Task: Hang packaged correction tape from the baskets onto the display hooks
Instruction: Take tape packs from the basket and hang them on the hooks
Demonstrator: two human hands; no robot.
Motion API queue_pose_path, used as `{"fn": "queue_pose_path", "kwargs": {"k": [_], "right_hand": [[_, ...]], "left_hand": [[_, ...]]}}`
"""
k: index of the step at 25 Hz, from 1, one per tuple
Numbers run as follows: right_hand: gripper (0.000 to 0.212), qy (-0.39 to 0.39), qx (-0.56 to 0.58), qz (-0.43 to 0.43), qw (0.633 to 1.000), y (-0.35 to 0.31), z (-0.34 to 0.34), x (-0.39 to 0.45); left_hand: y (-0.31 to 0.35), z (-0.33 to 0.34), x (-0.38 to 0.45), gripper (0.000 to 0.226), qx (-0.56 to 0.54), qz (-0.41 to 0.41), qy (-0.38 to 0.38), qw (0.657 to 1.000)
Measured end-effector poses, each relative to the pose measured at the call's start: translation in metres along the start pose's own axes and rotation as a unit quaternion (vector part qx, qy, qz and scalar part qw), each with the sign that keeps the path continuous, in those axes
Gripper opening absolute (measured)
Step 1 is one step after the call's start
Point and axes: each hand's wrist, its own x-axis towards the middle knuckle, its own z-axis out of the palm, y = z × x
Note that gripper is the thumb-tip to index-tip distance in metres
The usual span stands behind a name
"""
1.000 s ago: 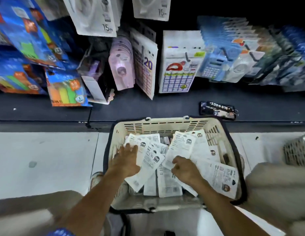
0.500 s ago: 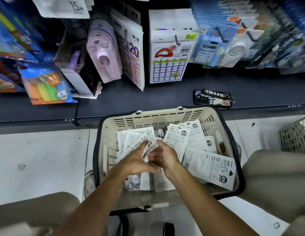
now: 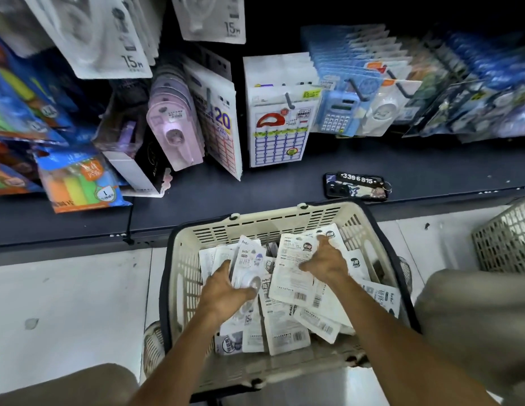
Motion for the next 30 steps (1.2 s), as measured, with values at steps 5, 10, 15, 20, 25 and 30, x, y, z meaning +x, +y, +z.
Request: {"fn": "queue_pose_path", "kwargs": {"k": [5,10,15,20,25,30], "right_hand": [[0.105,0.031,-0.109,-0.055,0.992,-0.01,0.008,0.008],[0.054,-0.013,0.122,-0.048,0.991,-0.017,0.002,-0.001],[0.031,-0.148,0.291,-0.07,0.943,-0.051,0.006,-0.036],[0.021,-0.293,0.358,0.025,0.886,-0.069,0.019,-0.053],[0.06,-0.231,-0.107,-0.186,0.949,-0.033,-0.001,-0.044],[0.053,-0.249,-0.356,-0.128,0.892,0.007,-0.017,-0.031]], "left_hand": [[0.002,-0.005,0.0,0.074,-0.005,0.004,0.009,1.0],[0.002,-0.003,0.0,0.055,0.001,0.011,0.019,1.0],[0.005,0.003,0.004,0.051,0.012,0.015,0.011,1.0],[0.0,0.0,0.008,0.088,-0.036,-0.048,-0.036,0.998],[-0.004,0.006,0.011,0.101,0.099,-0.044,-0.042,0.993],[-0.003,0.01,0.012,0.12,0.113,-0.035,-0.026,0.993]]}}
